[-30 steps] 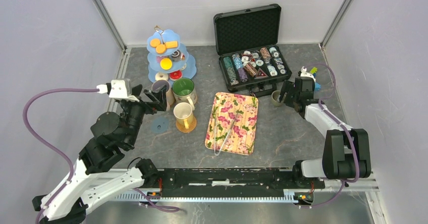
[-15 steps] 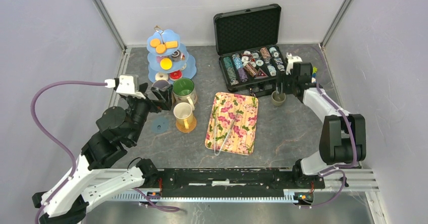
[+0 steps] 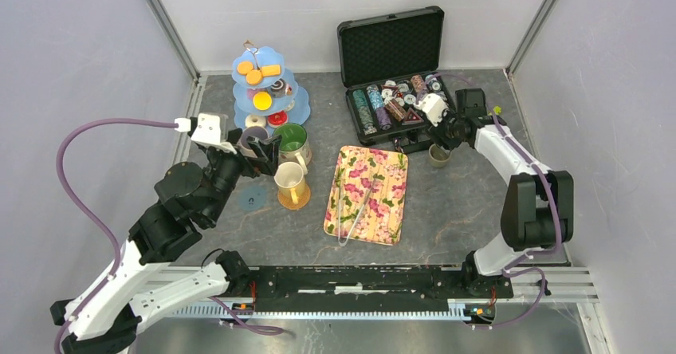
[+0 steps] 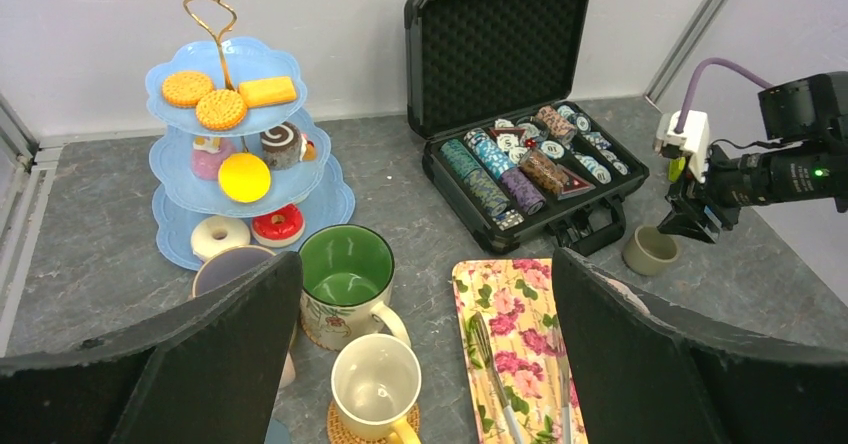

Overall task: Serve the afternoon tea
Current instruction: Pick up the cup at the center of the board.

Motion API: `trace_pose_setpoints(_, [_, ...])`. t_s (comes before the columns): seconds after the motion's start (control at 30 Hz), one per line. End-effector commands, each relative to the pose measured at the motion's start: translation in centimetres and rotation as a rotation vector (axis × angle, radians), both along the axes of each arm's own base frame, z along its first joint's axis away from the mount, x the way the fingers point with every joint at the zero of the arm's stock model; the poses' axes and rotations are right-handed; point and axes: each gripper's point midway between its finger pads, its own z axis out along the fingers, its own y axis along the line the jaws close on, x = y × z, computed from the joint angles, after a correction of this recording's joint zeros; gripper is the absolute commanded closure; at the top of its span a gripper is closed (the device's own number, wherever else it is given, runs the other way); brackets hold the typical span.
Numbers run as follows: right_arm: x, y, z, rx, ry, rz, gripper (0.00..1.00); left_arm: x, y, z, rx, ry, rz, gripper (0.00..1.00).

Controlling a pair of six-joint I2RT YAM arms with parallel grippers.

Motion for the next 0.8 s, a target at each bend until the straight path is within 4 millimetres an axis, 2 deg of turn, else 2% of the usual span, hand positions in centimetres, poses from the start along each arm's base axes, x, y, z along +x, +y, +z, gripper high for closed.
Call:
trace_pose_setpoints(0.0, [1.5, 0.5, -0.2, -0.086, 0.006, 0.201, 0.42, -0.2, 0.8, 1.1, -0.015, -0.024, 0.019, 0.00])
trace_pose_setpoints(0.23, [1.8, 1.4, -2.2, -0.099, 0.046, 0.320, 0.47, -0.1, 1.0, 0.9, -0.025, -0.014, 0.038, 0.00])
trace_pose_setpoints(0.43, [1.5, 1.5, -4.3, -0.104, 0.080, 0.328, 0.54, 0.0, 0.8, 0.7, -0.034, -0.004, 0.041, 0.00])
trace_pose_setpoints(0.47, [1.5, 1.5, -4.6, -0.103, 0.083, 0.323, 0.56, 0.1, 0.8, 0.7, -0.035, -0.002, 0.039, 0.00])
trace_pose_setpoints(0.6, [1.6, 1.5, -5.2, -0.086, 0.101, 0.272, 0.76, 0.0, 0.6, 0.7, -0.037, 0.006, 0.033, 0.00])
trace_pose_setpoints(0.77, [0.5, 1.2, -4.3, -0.043, 0.096, 0.126, 0.95, 0.1, 0.1, 0.6, -0.039, 0.013, 0.014, 0.00])
